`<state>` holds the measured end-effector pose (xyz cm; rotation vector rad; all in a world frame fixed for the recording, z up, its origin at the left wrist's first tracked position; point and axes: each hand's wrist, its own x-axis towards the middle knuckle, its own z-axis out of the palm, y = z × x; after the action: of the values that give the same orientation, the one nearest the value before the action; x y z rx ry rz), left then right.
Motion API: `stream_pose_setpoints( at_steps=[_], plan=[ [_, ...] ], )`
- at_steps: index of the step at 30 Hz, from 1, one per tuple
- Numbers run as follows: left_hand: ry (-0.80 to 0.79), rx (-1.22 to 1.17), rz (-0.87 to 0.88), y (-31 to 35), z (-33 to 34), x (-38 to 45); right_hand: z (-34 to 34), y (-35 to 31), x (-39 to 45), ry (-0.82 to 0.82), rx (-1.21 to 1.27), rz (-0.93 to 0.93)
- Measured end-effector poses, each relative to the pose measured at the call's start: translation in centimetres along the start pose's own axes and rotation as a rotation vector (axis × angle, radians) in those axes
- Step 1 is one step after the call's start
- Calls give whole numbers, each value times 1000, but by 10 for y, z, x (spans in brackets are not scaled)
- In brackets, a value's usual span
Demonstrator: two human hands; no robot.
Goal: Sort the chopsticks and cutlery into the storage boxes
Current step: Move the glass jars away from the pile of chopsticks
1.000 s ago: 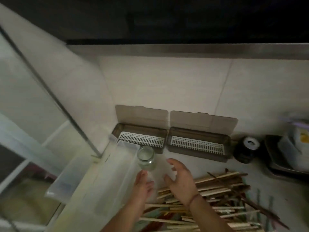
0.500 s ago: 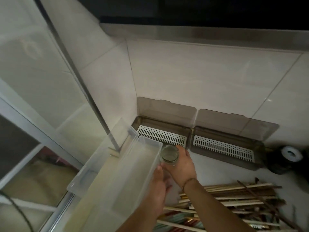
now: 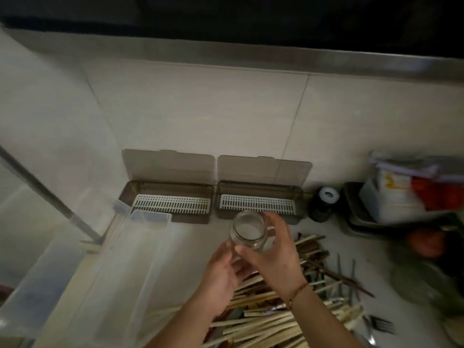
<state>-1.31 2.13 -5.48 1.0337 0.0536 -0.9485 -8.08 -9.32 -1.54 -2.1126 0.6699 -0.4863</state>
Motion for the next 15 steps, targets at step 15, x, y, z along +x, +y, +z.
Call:
stream_pose_setpoints(
  at_steps=[15],
  plan=[
    [-306, 568, -122, -140, 200, 3, -185, 143, -119, 662, -85, 434]
  ],
)
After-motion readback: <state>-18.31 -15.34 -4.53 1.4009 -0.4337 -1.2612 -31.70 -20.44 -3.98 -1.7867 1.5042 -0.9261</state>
